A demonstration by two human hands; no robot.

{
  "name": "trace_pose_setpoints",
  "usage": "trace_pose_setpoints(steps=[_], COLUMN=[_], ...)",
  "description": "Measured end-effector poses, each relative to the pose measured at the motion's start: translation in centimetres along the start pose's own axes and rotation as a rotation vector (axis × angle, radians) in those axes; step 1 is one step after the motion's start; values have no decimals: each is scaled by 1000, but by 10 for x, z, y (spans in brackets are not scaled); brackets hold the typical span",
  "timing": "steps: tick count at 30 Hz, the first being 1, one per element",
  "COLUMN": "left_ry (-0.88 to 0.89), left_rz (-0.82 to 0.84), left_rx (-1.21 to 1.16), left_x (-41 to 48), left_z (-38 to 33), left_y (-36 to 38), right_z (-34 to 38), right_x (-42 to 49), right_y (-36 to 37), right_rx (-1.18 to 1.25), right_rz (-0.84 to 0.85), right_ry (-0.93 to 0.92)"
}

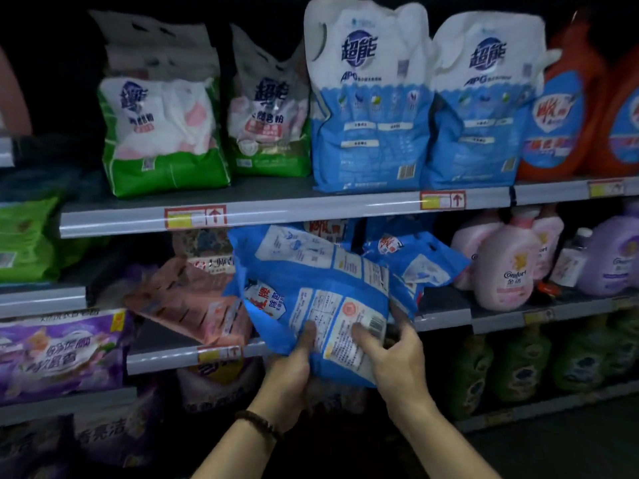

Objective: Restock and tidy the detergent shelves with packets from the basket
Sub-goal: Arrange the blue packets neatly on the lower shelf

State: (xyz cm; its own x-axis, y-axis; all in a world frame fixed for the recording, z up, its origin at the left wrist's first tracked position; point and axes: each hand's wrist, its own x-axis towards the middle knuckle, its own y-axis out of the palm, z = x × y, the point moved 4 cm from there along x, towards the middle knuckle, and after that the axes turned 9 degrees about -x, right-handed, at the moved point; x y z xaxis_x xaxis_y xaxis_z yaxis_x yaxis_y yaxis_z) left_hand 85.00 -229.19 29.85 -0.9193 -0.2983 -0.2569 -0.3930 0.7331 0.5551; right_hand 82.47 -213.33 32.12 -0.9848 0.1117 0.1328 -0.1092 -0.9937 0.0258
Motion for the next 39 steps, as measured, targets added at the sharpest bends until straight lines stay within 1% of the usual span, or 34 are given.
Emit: trace_pose_setpoints(steps=[2, 3, 4, 5, 7, 8, 9, 10, 11, 13, 14, 17, 20, 23, 27, 29, 32, 34, 37, 39], left_ry=[76, 105, 124, 135, 130, 166, 229, 331, 459, 715, 807, 943, 1014, 1046, 1083, 1083, 983, 901, 772, 746], left_rz=[10, -18, -76, -169, -410, -455, -442, -389, -303, -138, -59, 187, 404, 503, 670, 727, 765, 780, 815, 824], left_rx=[33, 85, 149, 249, 465, 493, 528, 616, 742, 973, 1077, 1288, 1430, 1564, 1749, 1826, 1983, 2043, 2063, 2059], left_x=[41, 65, 91, 114, 139, 138, 134, 129, 127, 125, 123, 116, 118, 132, 156, 170, 194, 214, 239, 249], left_z=[-12, -19, -24, -26, -23, -19, -16, -13, -11, -12, -13, -10, 0, 11, 27, 33, 47, 56, 70, 77], left_y=[18, 23, 26, 24, 10, 8, 8, 11, 13, 21, 29, 59, 89, 118, 156, 175, 201, 213, 224, 226], right_z=[6, 7, 5, -3, -31, -41, -51, -56, -61, -72, -74, -73, -71, -80, -106, -120, -133, -143, -157, -159], right_x=[41, 65, 89, 114, 152, 160, 165, 164, 163, 162, 162, 163, 162, 167, 177, 185, 207, 222, 248, 269], right_y=[16, 26, 35, 43, 56, 59, 59, 59, 56, 49, 45, 35, 17, -12, -58, -74, -89, -95, -110, -123], right_rx=[-34, -95, -207, -340, -623, -723, -802, -855, -878, -869, -850, -761, -690, -586, -429, -368, -331, -286, -170, -142], right_rz=[-36, -70, -95, -93, -19, 30, 76, 101, 116, 114, 113, 118, 7, -136, -264, -297, -324, -322, -280, -290], right_ry=[-62, -100, -132, -134, -69, -36, -23, -39, -77, -146, -159, -200, -219, -194, -96, -43, -2, 48, 170, 186])
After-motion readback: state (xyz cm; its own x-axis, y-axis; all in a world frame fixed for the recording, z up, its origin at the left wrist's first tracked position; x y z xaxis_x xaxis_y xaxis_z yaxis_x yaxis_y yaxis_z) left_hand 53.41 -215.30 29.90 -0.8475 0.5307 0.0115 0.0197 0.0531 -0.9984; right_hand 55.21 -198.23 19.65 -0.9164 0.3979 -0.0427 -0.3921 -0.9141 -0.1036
